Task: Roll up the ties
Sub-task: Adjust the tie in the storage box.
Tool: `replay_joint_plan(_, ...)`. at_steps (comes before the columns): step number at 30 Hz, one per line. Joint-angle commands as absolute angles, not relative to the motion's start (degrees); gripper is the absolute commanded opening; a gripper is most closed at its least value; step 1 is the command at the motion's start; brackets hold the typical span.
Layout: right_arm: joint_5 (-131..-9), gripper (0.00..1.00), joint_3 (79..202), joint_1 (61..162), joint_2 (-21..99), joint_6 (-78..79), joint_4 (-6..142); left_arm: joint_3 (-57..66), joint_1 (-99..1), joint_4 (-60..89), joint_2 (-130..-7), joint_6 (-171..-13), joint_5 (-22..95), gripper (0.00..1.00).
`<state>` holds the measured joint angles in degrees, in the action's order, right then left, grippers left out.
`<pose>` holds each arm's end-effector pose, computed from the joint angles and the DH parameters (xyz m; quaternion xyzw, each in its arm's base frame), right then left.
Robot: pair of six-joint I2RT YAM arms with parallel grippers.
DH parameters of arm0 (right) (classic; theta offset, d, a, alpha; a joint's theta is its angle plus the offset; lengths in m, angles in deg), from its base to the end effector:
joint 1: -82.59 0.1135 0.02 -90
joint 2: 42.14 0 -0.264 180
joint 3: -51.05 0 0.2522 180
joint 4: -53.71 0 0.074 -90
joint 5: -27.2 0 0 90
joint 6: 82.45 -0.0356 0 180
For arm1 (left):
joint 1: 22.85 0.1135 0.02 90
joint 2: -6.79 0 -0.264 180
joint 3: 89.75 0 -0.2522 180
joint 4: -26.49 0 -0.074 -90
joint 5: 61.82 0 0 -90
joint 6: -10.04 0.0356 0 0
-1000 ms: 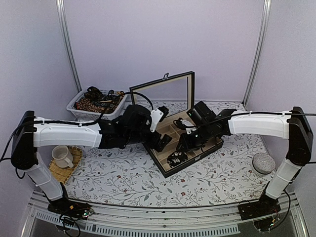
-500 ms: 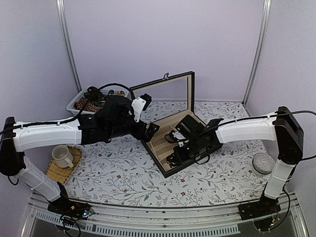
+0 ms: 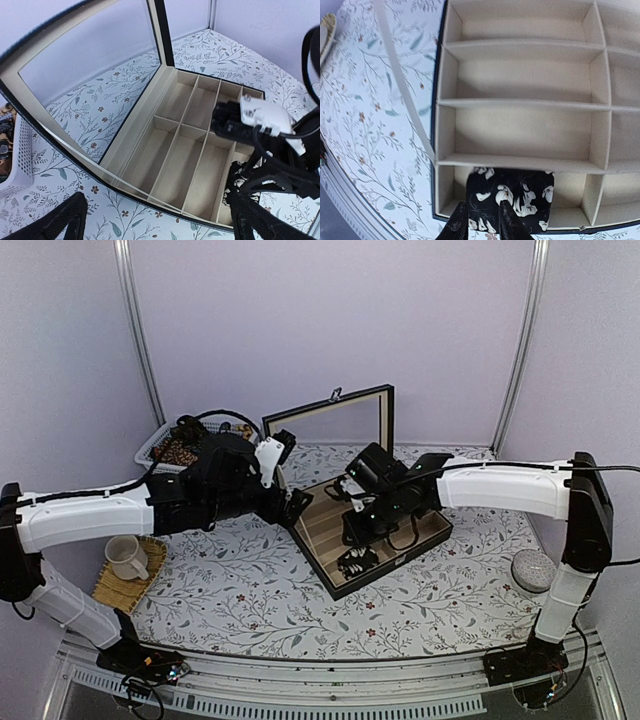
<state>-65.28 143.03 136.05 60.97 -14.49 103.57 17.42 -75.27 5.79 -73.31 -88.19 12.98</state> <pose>0.2253 0.3066 0.2261 -0.2673 0.9303 0.1699 0.1852 0.2028 -0.2483 0.2908 0.2564 0.8128 -0.1600 0.4981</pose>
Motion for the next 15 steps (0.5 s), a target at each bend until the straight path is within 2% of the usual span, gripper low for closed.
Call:
replay_joint_plan(1,-60.2,0.22,151.8,136.0,54.6,-11.6,109.0,18.1,-74.5,4.8,-71.5,-88.5,12.1,1.00)
replay_joint_plan(5,-57.7,0.22,152.3,135.8,56.2,-10.6,111.0,18.4,-74.3,4.1,-70.9,-88.6,11.8,1.00)
replay_joint_plan(15,-59.2,0.22,138.1,134.1,60.7,-12.7,104.5,19.1,-73.9,3.8,-69.9,-89.3,12.0,1.00)
